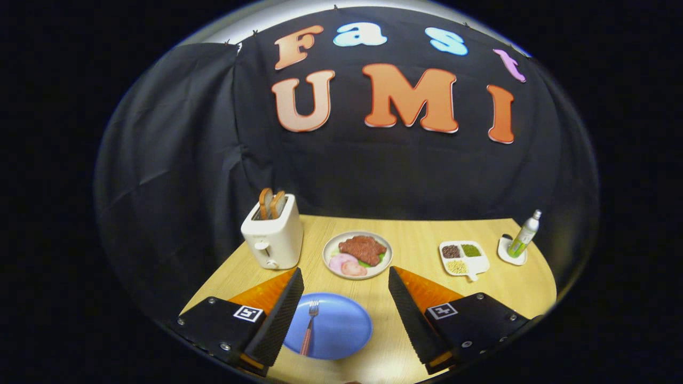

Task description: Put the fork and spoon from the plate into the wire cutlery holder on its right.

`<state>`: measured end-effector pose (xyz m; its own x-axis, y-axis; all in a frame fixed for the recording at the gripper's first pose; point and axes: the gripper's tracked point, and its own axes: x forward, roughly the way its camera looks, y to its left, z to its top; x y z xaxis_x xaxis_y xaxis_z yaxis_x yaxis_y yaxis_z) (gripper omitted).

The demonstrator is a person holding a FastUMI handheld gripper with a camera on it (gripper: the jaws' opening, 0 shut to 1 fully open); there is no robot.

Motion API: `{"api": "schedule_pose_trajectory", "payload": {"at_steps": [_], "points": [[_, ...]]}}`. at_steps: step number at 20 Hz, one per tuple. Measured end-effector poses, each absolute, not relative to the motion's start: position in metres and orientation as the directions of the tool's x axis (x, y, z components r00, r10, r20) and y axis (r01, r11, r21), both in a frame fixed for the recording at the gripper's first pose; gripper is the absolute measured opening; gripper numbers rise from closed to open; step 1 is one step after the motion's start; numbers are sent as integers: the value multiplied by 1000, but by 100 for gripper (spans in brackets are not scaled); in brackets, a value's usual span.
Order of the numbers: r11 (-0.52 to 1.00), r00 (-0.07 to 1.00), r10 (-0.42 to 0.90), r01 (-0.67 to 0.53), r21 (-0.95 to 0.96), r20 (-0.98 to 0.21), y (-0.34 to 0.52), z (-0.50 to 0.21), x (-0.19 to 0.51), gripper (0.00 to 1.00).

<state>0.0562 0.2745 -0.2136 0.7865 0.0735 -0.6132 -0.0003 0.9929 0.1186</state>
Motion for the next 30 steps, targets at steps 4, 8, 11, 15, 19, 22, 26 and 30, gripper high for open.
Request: {"api": "schedule_pose_trajectory", "payload": {"at_steps": [4,8,11,15,19,22,26,30], "points": [[990,693,127,-43,135,-710,304,-272,41,96],[987,607,154,-58,150,-779,327,-322,22,95],[986,557,162,-64,153,-815,343,-354,19,94],[987,512,158,-69,143,-844,355,-386,3,82],[989,478,145,-55,135,-866,362,-410,-5,60],[991,480,133,-51,124,-867,360,-412,-7,27],[986,479,156,-29,161,-864,356,-408,-8,11],[985,530,166,-47,167,-831,338,-379,-3,9]]}}
